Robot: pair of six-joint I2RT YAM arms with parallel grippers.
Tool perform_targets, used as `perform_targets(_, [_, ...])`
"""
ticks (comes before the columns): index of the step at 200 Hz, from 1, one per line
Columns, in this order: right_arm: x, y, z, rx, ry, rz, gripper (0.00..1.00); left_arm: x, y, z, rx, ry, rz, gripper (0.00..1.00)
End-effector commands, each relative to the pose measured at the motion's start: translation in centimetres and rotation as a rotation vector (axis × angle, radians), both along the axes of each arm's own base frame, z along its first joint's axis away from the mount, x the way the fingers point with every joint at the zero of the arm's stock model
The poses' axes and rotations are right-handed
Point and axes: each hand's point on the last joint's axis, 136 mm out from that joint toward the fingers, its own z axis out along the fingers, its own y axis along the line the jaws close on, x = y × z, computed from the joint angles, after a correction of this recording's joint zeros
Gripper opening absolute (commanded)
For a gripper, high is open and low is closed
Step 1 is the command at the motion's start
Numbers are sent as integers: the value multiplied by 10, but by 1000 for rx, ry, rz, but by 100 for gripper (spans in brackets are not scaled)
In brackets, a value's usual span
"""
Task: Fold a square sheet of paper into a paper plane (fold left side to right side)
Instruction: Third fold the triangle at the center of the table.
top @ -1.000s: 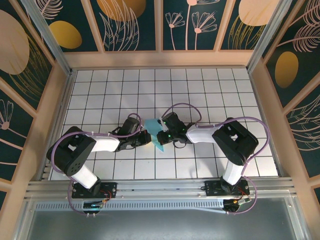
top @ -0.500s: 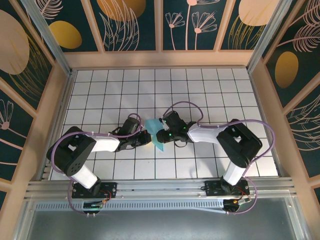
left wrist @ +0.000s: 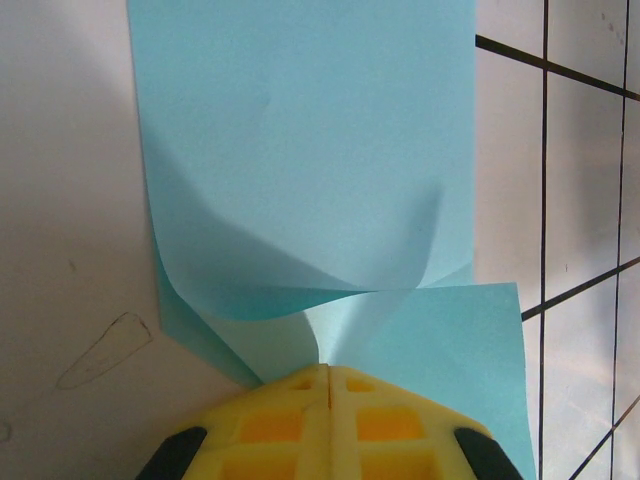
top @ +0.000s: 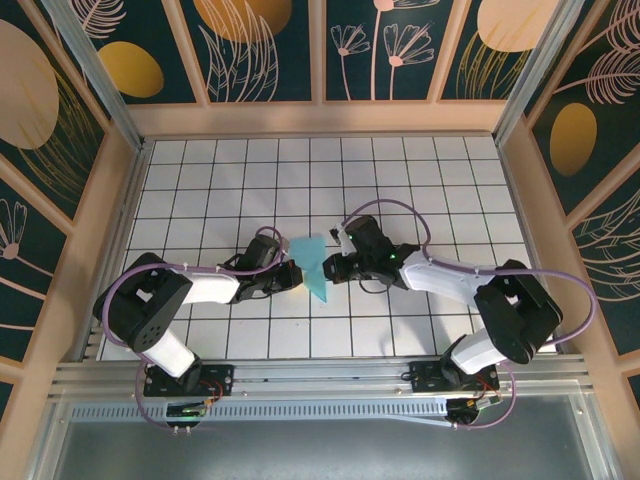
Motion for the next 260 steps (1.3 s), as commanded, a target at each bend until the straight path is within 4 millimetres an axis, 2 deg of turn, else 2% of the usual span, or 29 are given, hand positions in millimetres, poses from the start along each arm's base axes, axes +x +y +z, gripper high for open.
perform_targets(1, [-30,9,-3,72,120,70,0,-12,26,-30,132,77,47,0])
perform_targets(21, [-38,16,-12,66,146,87,0,-12,26,-30,134,76,49,0])
perform_targets(65, [-40,26,-33,21,174,95,0,-13,26,-30,135,77,46,0])
perform_targets(112, [-41,22,-48,-23,189,82,0,-13,26,-31,135,78,45,0])
perform_targets(260, [-44,12,-67,-95,231,54,0,-14,28,-33,148,83,42,0])
